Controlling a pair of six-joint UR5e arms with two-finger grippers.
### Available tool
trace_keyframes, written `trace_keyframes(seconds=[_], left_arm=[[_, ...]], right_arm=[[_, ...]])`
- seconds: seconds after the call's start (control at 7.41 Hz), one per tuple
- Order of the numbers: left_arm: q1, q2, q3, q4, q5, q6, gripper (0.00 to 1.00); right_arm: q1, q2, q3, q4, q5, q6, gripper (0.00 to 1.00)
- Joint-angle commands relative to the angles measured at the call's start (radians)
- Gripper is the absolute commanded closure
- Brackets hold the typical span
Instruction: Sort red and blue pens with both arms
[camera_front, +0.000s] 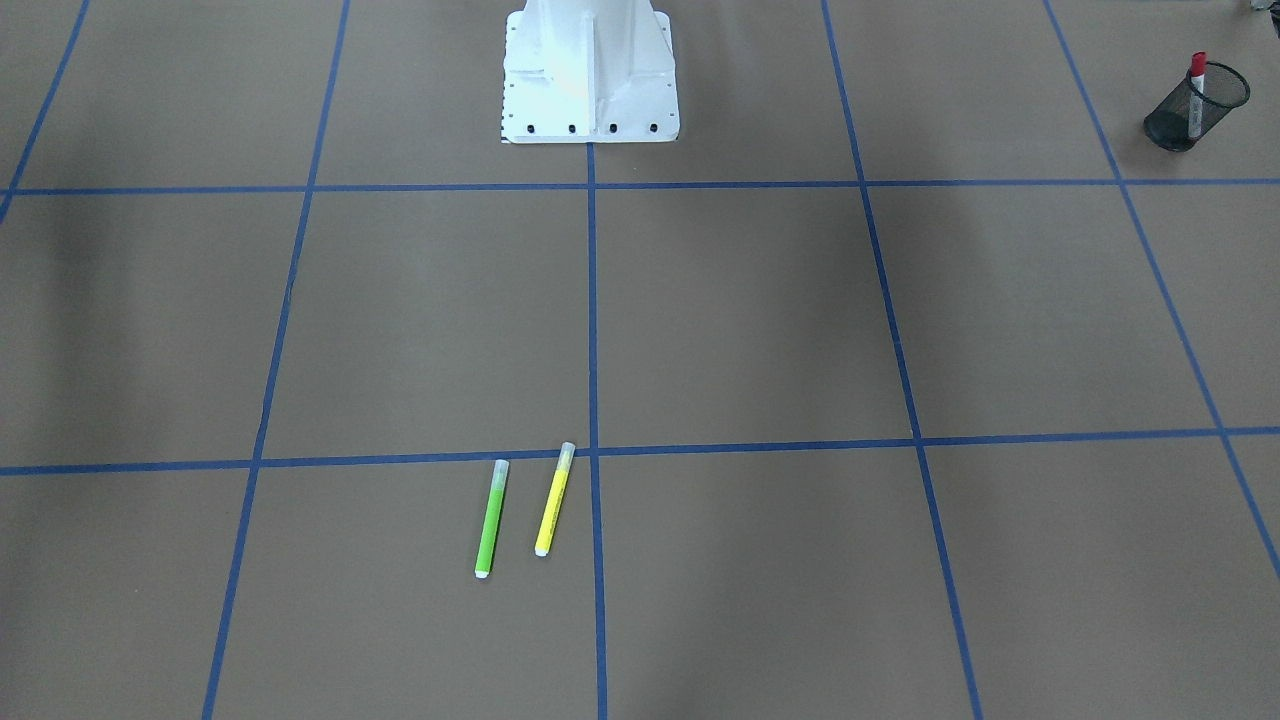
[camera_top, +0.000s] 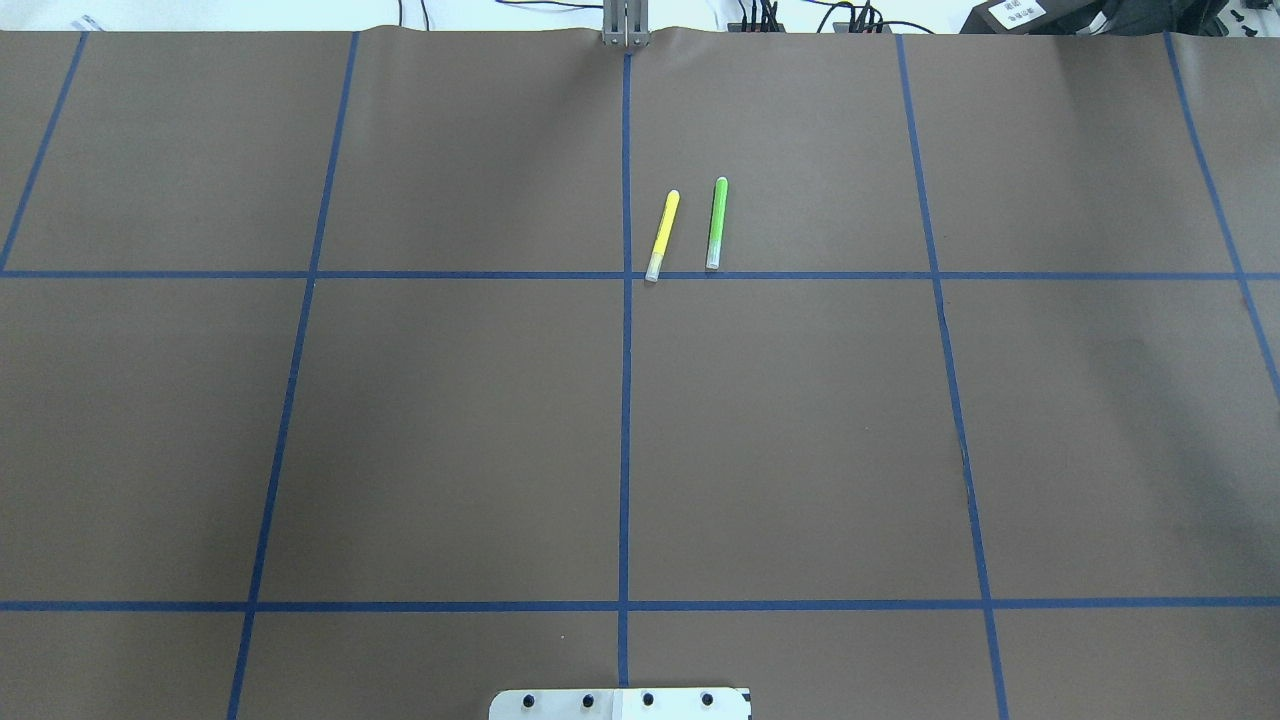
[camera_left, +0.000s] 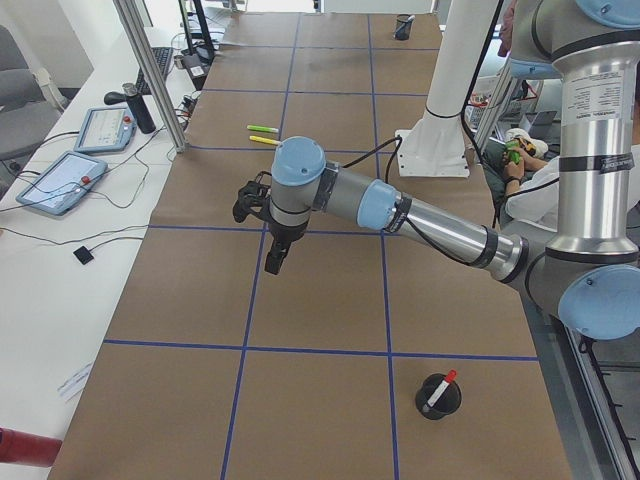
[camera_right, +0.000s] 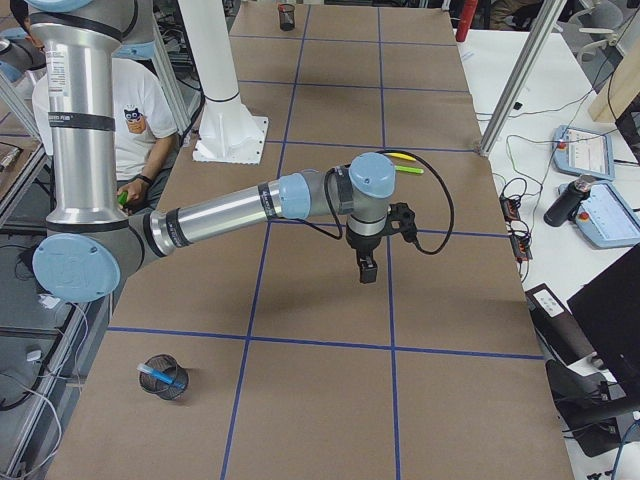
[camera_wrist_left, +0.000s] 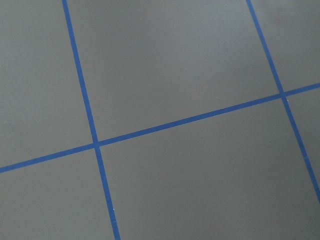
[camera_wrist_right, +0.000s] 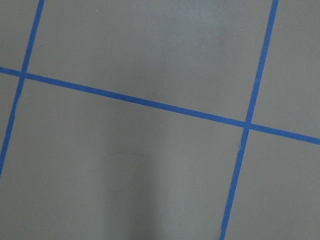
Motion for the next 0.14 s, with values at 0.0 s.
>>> trace_keyframes(seconds=[0.0], left_arm=[[0.004, 0.045, -0.010, -0.004, -0.009, 0.002, 0.00]], right_arm=[[-0.010, -0.011, 0.006, 0.000, -0.005, -0.001, 0.00]])
